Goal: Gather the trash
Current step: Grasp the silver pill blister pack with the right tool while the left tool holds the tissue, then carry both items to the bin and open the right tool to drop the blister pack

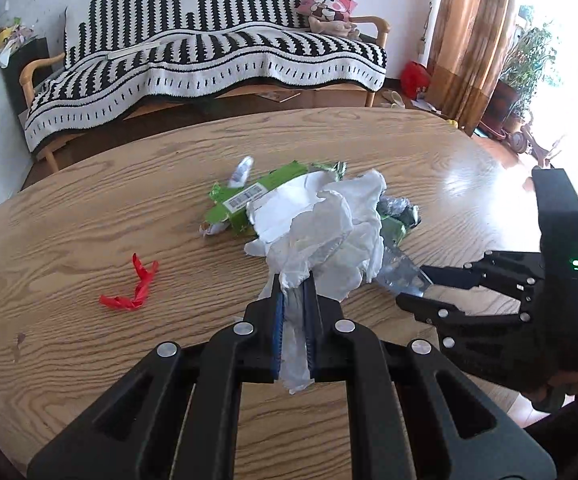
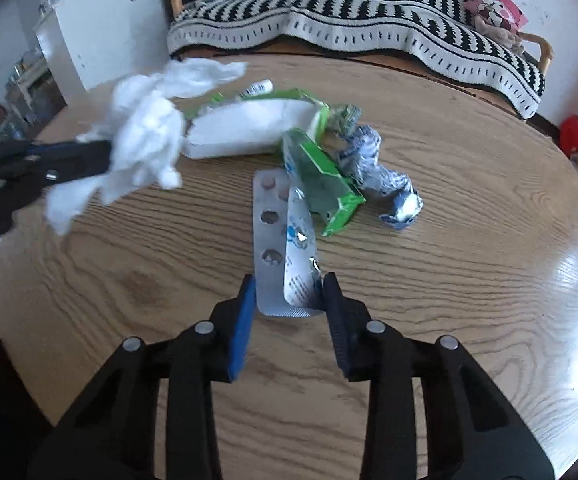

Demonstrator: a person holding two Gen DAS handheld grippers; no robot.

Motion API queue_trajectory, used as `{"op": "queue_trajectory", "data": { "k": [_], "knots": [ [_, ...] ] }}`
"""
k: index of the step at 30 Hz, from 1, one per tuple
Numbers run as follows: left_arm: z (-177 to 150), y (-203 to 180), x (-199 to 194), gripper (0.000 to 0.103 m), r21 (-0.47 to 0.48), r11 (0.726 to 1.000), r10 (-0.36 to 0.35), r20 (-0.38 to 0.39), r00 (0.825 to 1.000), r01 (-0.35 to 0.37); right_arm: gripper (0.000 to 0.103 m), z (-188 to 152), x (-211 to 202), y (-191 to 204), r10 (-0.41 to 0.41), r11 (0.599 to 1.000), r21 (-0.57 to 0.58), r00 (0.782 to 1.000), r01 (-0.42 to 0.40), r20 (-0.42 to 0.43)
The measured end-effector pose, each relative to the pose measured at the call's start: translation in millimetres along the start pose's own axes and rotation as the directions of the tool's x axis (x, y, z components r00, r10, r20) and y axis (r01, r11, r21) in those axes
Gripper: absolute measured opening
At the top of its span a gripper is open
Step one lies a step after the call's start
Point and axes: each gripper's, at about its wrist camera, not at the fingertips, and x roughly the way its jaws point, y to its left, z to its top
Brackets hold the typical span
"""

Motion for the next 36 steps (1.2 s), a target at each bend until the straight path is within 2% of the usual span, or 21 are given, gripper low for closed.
{"op": "queue_trajectory", "data": {
  "k": [4, 8, 16, 21, 28, 33, 36],
  "knots": [
    [5, -7, -3, 0.008, -0.002, 1.0, -0.01, 0.014, 1.0, 0.01, 0.034, -3, -26, -5, 0.032, 0.999, 0.008, 0.999, -0.032, 0.041],
    [11, -20, -3, 0.008, -0.001, 1.0, -0.026, 0.019, 0.999, 0.026, 0.034, -13, -54, -22, 0.016, 0.999, 0.051, 0.998, -0.02, 0.068],
    [18, -85, 4, 0.008, 0.054, 0.995, -0.084, 0.022, 0.996, 0.083, 0.034, -57, -118, -89, -0.104, 0.979, 0.187, 0.987, 0.081, 0.119],
    [21, -143, 8, 0.008, 0.105, 0.984, -0.146, 0.018, 0.989, 0.144, 0.034, -96, -159, -140, -0.187, 0.943, 0.302, 0.972, 0.138, 0.14],
    [19, -246, 11, 0.008, 0.203, 0.945, -0.26, -0.003, 0.965, 0.256, 0.034, -171, -213, -217, -0.32, 0.851, 0.475, 0.938, 0.224, 0.131],
    [8, -327, 15, 0.008, 0.287, 0.894, -0.351, -0.032, 0.936, 0.345, 0.034, -234, -245, -265, -0.41, 0.754, 0.594, 0.908, 0.282, 0.09],
    [0, -363, 23, 0.008, 0.313, 0.867, -0.389, -0.063, 0.919, 0.388, 0.034, -280, -265, -297, -0.459, 0.666, 0.679, 0.887, 0.309, 0.047]
  ]
}}
